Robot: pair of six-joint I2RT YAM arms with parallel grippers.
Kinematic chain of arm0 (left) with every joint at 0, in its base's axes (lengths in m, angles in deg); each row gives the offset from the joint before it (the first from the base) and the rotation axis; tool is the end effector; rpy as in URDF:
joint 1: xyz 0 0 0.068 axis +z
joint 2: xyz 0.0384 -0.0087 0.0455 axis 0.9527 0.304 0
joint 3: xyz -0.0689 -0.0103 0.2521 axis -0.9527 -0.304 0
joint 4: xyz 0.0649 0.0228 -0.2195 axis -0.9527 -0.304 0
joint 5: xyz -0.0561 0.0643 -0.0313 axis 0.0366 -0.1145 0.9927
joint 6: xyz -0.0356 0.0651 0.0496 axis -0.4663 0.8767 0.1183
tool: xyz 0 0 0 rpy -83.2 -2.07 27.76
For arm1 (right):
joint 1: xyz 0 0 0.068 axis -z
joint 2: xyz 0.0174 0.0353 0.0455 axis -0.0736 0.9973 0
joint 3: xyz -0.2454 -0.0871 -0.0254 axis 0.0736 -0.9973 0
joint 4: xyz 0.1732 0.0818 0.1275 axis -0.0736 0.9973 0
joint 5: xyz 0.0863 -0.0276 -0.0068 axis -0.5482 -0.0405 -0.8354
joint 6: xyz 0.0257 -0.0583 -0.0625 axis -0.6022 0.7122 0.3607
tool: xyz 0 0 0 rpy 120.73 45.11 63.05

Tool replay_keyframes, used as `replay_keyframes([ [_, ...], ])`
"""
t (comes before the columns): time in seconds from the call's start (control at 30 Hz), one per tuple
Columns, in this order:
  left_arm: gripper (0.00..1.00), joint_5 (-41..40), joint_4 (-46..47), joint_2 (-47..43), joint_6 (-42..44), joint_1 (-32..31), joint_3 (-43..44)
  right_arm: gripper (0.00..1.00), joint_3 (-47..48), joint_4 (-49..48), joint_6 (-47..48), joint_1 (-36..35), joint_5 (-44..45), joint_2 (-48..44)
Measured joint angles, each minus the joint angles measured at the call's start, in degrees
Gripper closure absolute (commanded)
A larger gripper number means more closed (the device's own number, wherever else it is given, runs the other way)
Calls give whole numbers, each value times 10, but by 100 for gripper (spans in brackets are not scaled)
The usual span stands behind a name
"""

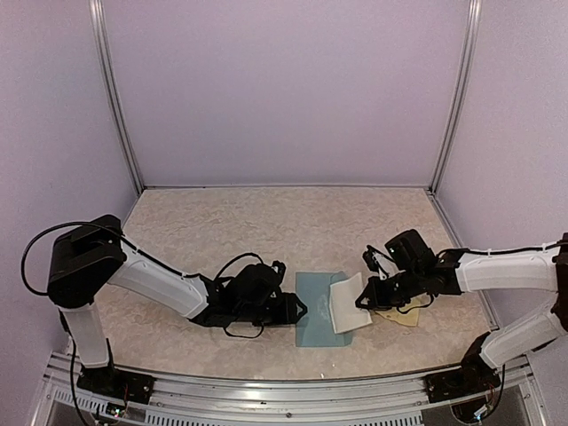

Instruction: Place the letter into the envelope and seal it

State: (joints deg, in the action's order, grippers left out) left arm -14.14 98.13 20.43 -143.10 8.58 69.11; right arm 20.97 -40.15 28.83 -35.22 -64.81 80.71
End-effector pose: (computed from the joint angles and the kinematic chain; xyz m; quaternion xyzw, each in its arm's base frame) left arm 0.1724 -0.3369 0.1085 0.0629 0.9041 -0.3448 0.2446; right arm 0.1756 0.1726 0.1471 -0.0543 0.9386 0.2989 0.1636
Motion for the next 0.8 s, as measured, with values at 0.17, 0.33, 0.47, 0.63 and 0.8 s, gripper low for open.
replay_keyframes([
  [0.17,50,9,10,16,-5,0,14,100,0,-3,0,1,2,20],
  [0.33,51,17,23,22,-10,2,16,100,1,0,-1,2,11,41],
  [0.47,51,19,24,22,-12,3,16,100,2,13,-8,2,28,48],
  [0.63,52,20,25,22,-14,3,15,100,2,21,-18,2,39,48],
  [0.8,52,24,27,23,-13,3,15,100,3,26,-20,2,41,49],
])
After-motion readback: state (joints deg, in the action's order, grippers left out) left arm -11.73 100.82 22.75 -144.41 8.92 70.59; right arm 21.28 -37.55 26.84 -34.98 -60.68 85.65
